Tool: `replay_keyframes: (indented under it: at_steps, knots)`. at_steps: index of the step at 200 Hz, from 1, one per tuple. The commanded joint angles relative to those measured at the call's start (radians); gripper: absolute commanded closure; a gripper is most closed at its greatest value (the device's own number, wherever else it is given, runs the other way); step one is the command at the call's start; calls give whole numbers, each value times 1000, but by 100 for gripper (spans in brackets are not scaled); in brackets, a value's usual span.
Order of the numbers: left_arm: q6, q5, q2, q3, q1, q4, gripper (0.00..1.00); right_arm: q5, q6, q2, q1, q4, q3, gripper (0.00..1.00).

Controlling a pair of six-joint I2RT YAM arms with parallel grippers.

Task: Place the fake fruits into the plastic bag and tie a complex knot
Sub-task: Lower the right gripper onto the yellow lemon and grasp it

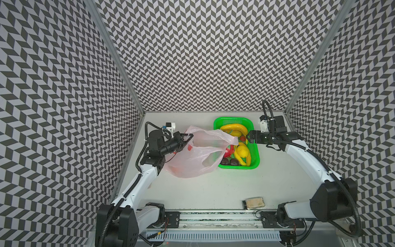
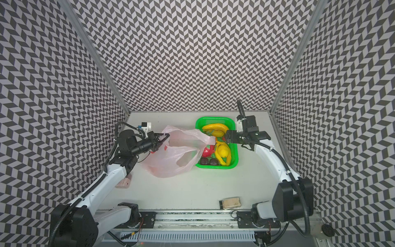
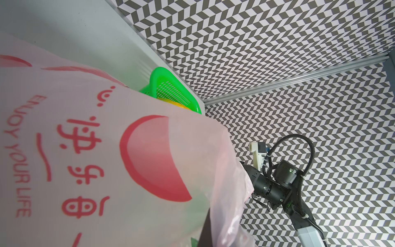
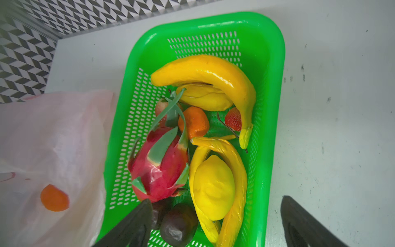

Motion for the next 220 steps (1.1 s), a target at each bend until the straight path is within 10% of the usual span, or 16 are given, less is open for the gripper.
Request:
replay_keyframes:
  at_steps: [1,220]
  knots:
    - [-14,6,-9,-11,-4,36,100,34,-22,54,32,-36,44,11]
    - [-8,12,-12,-17,-4,33,100,168,-22,346,172,14,-5,11]
